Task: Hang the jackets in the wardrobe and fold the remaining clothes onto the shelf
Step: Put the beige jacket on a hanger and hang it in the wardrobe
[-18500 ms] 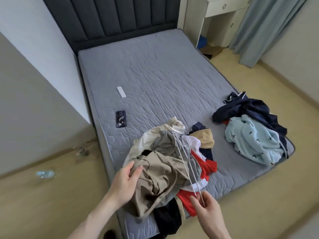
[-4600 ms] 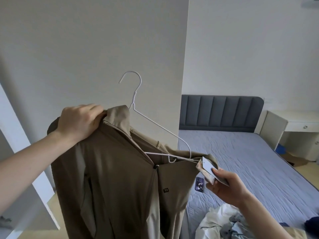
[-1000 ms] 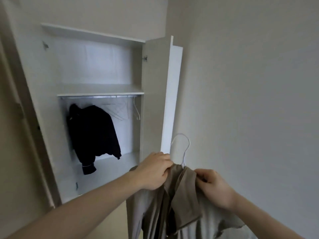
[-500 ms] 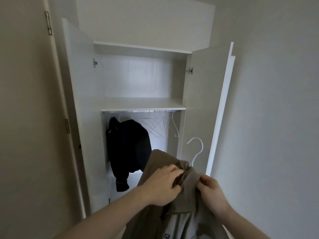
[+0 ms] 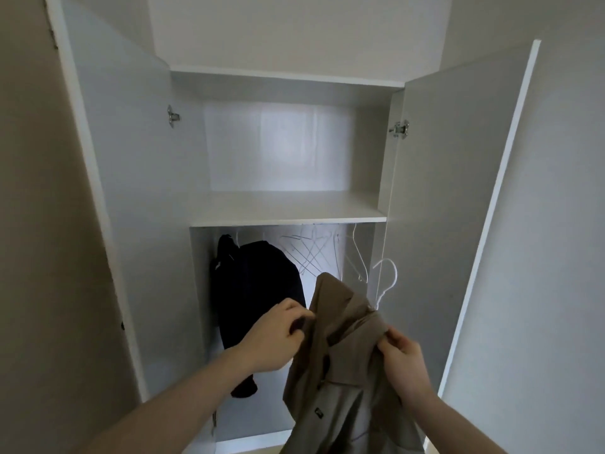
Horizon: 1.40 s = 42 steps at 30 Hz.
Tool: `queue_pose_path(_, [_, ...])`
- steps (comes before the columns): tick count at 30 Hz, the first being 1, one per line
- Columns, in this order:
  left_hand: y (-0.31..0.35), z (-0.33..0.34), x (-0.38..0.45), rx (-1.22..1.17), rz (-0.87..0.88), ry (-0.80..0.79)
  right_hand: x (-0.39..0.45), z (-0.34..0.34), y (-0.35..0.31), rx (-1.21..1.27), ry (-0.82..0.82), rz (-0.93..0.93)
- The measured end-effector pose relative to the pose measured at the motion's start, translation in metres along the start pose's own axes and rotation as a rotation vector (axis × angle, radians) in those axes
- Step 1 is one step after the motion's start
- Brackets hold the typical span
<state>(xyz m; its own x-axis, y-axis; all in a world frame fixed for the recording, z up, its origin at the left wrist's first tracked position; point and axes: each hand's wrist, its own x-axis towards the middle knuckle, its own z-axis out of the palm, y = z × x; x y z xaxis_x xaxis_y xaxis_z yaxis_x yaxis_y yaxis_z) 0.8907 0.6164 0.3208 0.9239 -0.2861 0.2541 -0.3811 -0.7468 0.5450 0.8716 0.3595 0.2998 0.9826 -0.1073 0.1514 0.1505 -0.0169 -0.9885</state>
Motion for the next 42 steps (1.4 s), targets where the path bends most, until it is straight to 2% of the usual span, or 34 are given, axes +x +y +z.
queue_pose_path(4, [-0.057, 0.006, 0.077, -0.093, -0.223, 0.067, 0.075, -0.006, 0.029, -0.008, -0.016, 0.006])
queue_pose_path(12, [-0.150, 0.027, 0.210, -0.027, -0.477, 0.000, 0.200, -0.011, 0.084, 0.036, -0.068, 0.080])
queue_pose_path(18, [-0.190, 0.032, 0.295, 0.066, -0.500, -0.101, 0.263, -0.004, 0.116, 0.060, -0.088, 0.050])
queue_pose_path(25, [-0.249, 0.036, 0.385, 0.344, -0.443, -0.272, 0.320, 0.018, 0.116, 0.096, -0.074, 0.050])
queue_pose_path(30, [-0.296, 0.042, 0.445, 0.421, -0.450, -0.395, 0.352, 0.049, 0.127, 0.102, -0.020, 0.042])
queue_pose_path(38, [-0.359, 0.055, 0.495, 0.538, -0.406, -0.480, 0.377, 0.091, 0.144, -0.003, -0.056, 0.018])
queue_pose_path(42, [-0.380, 0.051, 0.484, 0.507, -0.398, -0.418, 0.377, 0.112, 0.151, 0.003, -0.072, 0.020])
